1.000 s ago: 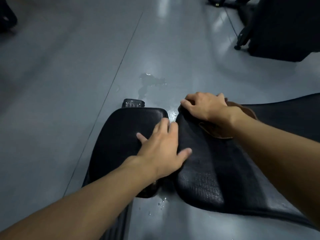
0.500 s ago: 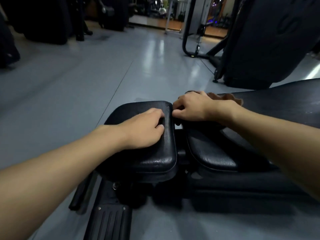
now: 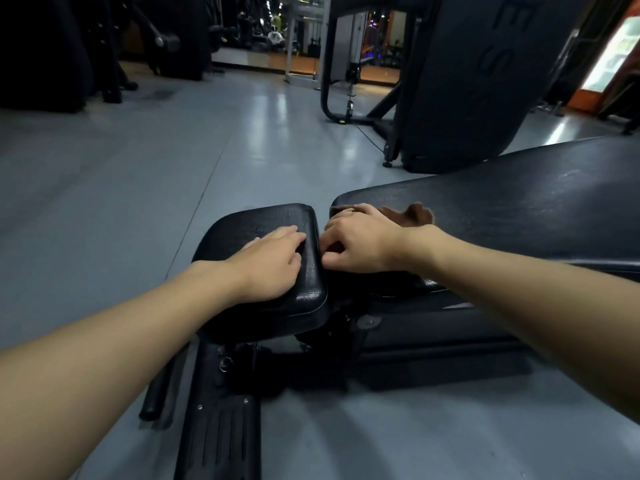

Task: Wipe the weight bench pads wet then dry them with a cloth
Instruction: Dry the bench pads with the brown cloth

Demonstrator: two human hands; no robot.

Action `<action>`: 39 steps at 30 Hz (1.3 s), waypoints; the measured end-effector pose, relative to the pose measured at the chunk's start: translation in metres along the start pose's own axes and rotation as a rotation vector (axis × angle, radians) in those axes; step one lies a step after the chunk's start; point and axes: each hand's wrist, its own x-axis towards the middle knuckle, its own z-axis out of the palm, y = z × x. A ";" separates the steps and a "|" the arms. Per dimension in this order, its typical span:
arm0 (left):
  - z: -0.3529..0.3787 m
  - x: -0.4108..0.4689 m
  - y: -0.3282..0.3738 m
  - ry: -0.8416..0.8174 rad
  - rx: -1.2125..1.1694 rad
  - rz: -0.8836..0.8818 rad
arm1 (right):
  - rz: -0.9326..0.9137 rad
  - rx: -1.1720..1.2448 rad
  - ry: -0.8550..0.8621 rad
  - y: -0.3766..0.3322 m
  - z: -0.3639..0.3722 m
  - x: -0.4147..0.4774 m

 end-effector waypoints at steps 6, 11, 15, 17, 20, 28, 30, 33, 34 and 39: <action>0.003 -0.006 0.000 0.004 0.015 0.020 | -0.041 0.066 0.052 -0.013 -0.001 -0.033; 0.004 -0.007 0.001 0.028 0.011 0.022 | -0.122 0.072 0.131 -0.015 0.004 -0.064; 0.002 -0.017 -0.002 0.001 0.002 0.047 | -0.206 0.005 0.216 -0.014 0.009 -0.080; -0.001 -0.022 -0.004 -0.023 0.004 0.066 | -0.259 -0.031 0.223 -0.012 0.009 -0.090; -0.004 -0.028 -0.006 -0.041 0.006 0.087 | -0.376 -0.163 0.240 -0.005 0.012 -0.106; 0.000 -0.034 0.001 0.006 0.058 0.155 | -0.378 -0.354 0.342 0.028 0.026 -0.148; 0.000 -0.034 0.002 0.002 0.067 0.162 | -0.304 -0.377 0.377 0.044 0.025 -0.168; -0.002 -0.033 0.006 -0.001 0.064 0.161 | -0.164 -0.381 0.435 0.063 0.018 -0.194; -0.004 -0.032 0.008 0.001 0.053 0.166 | -0.121 -0.361 0.468 0.065 0.015 -0.199; -0.009 -0.023 0.039 0.054 -0.162 0.244 | 0.136 -0.002 0.724 0.038 0.003 -0.179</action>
